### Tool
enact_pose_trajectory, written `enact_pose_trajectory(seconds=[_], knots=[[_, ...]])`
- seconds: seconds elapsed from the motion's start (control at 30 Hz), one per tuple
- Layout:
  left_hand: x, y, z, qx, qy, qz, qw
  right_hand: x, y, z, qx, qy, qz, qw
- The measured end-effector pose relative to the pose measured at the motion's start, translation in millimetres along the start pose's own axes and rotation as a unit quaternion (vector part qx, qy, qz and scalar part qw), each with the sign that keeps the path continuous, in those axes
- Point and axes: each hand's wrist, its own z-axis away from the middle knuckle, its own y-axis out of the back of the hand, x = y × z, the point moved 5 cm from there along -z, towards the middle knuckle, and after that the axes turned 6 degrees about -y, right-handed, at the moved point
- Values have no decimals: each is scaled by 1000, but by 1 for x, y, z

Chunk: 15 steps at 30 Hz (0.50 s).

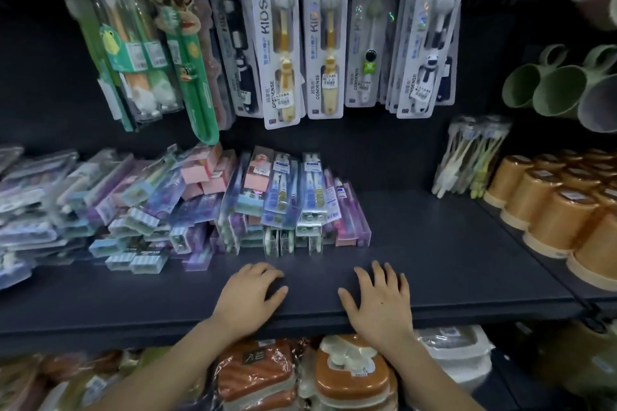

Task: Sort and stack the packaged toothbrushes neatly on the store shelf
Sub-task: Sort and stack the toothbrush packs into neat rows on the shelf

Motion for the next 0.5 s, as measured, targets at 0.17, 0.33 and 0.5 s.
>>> enact_pose_trajectory(seconds=[0.17,0.33,0.5], knots=[[9,72,-23,251,-25,16,968,11,47,-30,150,-84,-219,961],[44,94,-74,284,-149,-58,945,-11,46,-80,71,-13,-297,952],[79,68,-137,100,-214,-118,964,-14,23,-98,40,-12,-302,952]])
